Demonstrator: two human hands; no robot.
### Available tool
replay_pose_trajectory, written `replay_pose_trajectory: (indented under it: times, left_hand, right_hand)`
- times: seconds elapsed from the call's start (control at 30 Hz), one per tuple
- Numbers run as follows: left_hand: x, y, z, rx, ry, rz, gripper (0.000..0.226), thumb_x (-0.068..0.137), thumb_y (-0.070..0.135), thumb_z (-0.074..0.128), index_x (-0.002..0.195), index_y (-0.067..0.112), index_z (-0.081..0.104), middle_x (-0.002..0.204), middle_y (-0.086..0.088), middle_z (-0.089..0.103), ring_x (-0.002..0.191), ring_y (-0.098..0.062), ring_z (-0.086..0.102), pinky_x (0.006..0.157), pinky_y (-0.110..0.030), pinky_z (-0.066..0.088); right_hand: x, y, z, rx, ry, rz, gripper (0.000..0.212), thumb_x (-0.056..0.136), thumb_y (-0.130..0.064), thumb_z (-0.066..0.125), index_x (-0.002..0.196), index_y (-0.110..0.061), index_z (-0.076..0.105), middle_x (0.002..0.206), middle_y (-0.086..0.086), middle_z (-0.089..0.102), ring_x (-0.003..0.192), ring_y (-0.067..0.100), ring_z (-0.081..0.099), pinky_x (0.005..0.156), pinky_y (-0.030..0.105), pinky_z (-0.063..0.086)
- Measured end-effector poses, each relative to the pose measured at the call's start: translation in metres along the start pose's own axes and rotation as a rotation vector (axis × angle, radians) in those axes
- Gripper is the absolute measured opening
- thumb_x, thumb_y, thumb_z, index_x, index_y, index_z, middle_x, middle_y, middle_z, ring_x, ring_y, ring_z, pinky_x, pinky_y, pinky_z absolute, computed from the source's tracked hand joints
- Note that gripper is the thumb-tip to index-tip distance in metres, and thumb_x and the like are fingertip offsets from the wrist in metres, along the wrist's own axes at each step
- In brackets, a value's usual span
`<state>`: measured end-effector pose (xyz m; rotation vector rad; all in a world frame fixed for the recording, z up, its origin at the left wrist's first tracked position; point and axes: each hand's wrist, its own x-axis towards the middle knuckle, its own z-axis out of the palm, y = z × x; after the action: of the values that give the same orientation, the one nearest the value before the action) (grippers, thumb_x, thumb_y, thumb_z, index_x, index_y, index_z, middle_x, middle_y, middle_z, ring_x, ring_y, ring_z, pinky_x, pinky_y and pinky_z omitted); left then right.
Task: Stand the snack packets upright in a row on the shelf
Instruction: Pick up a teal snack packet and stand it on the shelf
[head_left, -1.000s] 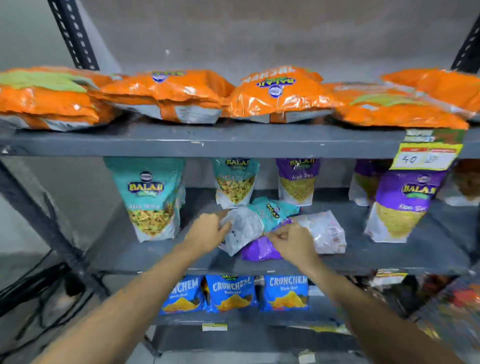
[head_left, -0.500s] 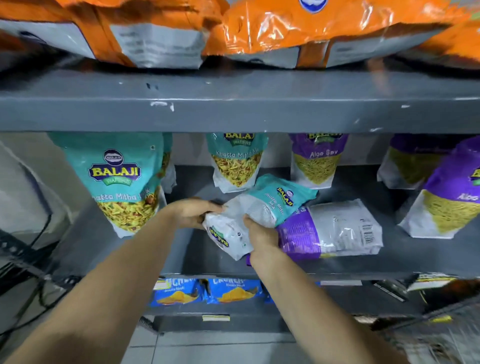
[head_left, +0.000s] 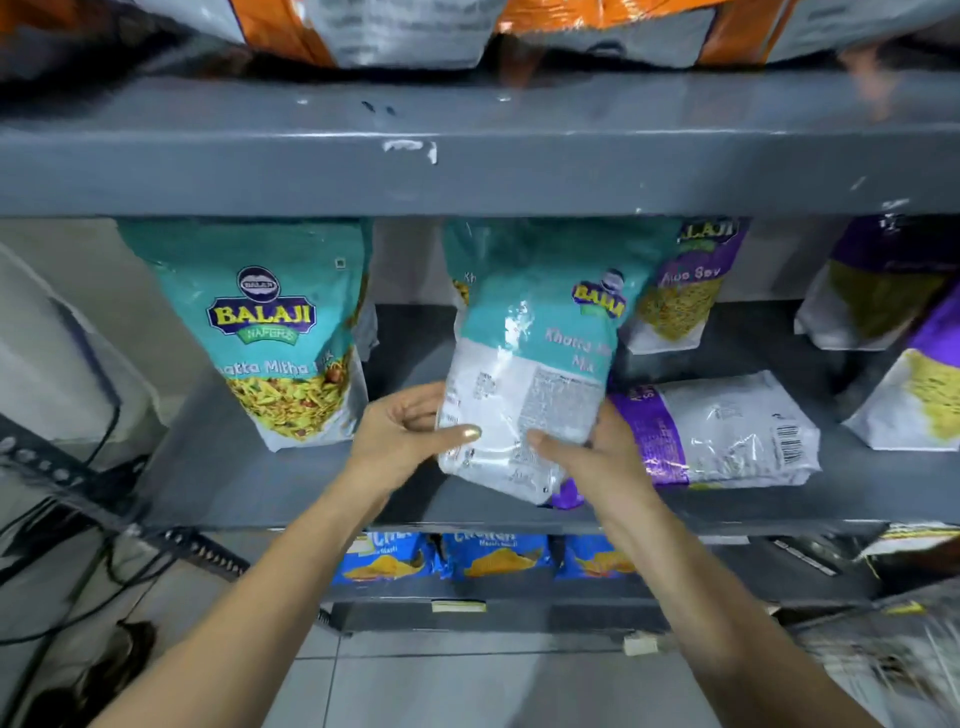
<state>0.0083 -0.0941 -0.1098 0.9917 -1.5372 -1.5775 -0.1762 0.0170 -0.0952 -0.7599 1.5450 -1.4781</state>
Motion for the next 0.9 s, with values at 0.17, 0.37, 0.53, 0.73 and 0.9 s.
replay_pose_trajectory:
  times: [0.17, 0.37, 0.53, 0.73, 0.9]
  left_hand:
    - [0.024, -0.020, -0.006, 0.079, 0.192, 0.078, 0.069, 0.055, 0.006, 0.092, 0.118, 0.003, 0.064, 0.113, -0.013, 0.074, 0.104, -0.028, 0.072, 0.092, -0.040, 0.057]
    - [0.021, -0.048, -0.004, 0.214, 0.236, 0.074, 0.059, 0.064, 0.009, 0.090, 0.115, 0.014, 0.062, 0.116, -0.006, 0.072, 0.108, -0.019, 0.069, 0.099, -0.035, 0.055]
    - [0.015, -0.044, -0.003, 0.362, 0.276, 0.109, 0.056, 0.071, 0.018, 0.087, 0.122, 0.016, 0.063, 0.099, 0.003, 0.064, 0.084, -0.009, 0.066, 0.078, -0.016, 0.056]
    - [0.009, -0.047, 0.009, 0.263, 0.163, -0.011, 0.046, 0.076, 0.004, 0.079, 0.106, 0.021, 0.049, 0.107, 0.009, 0.062, 0.115, -0.021, 0.063, 0.091, -0.017, 0.049]
    - [0.006, -0.033, 0.019, 0.527, -0.067, 0.039, 0.108, 0.050, 0.031, 0.096, 0.141, 0.021, 0.039, 0.133, 0.005, 0.037, 0.121, -0.006, 0.040, 0.099, -0.020, 0.036]
  right_hand:
    - [0.049, 0.001, 0.006, -0.172, -0.102, -0.095, 0.050, 0.076, 0.001, 0.079, 0.116, -0.023, 0.060, 0.110, -0.009, 0.072, 0.104, 0.008, 0.069, 0.088, 0.027, 0.055]
    - [0.070, 0.032, 0.011, -0.267, -0.146, -0.100, 0.055, 0.078, 0.011, 0.069, 0.102, -0.038, 0.061, 0.115, -0.005, 0.071, 0.114, 0.015, 0.066, 0.102, 0.041, 0.051]
    - [0.067, 0.023, 0.005, -0.137, -0.100, 0.004, 0.061, 0.082, 0.024, 0.037, 0.103, -0.025, 0.066, 0.104, -0.004, 0.072, 0.098, 0.009, 0.068, 0.084, 0.020, 0.056]
    - [0.070, 0.020, -0.001, -0.183, -0.150, -0.002, 0.042, 0.090, 0.015, 0.053, 0.125, -0.007, 0.055, 0.109, 0.003, 0.071, 0.090, 0.002, 0.071, 0.082, 0.025, 0.060]
    - [0.065, 0.025, 0.006, -0.223, -0.290, -0.057, 0.077, 0.081, 0.011, 0.070, 0.144, -0.013, 0.035, 0.125, -0.001, 0.062, 0.103, -0.007, 0.064, 0.093, 0.016, 0.052]
